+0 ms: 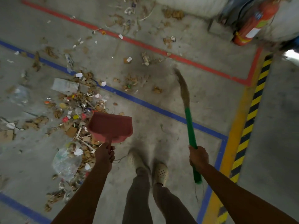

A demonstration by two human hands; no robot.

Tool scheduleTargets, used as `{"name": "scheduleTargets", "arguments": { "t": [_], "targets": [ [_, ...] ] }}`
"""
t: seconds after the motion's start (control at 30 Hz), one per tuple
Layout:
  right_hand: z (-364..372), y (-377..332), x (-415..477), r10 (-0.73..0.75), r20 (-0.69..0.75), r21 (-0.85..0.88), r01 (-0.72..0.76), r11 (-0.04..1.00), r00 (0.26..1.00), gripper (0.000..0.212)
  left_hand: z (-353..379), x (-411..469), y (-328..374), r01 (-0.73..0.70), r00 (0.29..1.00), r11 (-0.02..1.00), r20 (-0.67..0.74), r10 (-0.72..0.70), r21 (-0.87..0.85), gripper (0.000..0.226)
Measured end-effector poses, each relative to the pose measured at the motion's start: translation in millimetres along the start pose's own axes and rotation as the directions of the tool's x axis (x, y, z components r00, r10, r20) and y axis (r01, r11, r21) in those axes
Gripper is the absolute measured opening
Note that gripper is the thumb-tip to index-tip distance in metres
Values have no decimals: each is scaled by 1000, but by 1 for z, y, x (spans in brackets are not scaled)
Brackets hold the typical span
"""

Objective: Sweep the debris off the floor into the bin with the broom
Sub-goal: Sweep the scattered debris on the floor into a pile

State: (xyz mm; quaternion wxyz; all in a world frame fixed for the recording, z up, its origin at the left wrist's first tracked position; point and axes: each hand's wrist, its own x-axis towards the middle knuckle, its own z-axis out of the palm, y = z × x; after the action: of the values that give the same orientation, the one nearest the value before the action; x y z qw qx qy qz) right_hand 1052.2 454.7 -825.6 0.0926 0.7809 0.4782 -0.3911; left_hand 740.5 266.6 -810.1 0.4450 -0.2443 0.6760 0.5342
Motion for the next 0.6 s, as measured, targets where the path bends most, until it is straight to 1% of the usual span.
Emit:
{"name": "scheduleTargets", "arguments": {
  "t": [0.1,0.17,0.23,0.3,0.37,0.47,0.53,0.6],
  "targets": [
    [-12,-14,27,143,10,124,-143,982,990,41,25,14,7,23,999,1000,47,-24,20,20],
    [-13,-26,45,224,39,172,-227,959,974,37,39,27,15,32,998,999,53,-34,24,22],
    [-7,-41,63,282,64,170,-289,942,957,32,49,44,25,42,997,999,58,-43,25,23],
    [5,-66,74,289,90,92,-297,950,953,29,56,63,36,51,996,998,68,-53,29,21],
    [24,-99,76,243,98,-29,-241,970,965,27,59,83,50,61,995,998,79,-64,33,19],
    [62,-155,69,109,136,-156,-87,984,985,23,59,108,74,68,995,997,67,-70,35,19],
    [85,-191,60,-6,207,-238,56,970,978,27,55,124,91,71,997,997,21,-72,29,24],
    [98,-225,56,-127,315,-337,236,911,940,31,51,140,109,82,996,996,-30,-81,43,25]
  ]
}}
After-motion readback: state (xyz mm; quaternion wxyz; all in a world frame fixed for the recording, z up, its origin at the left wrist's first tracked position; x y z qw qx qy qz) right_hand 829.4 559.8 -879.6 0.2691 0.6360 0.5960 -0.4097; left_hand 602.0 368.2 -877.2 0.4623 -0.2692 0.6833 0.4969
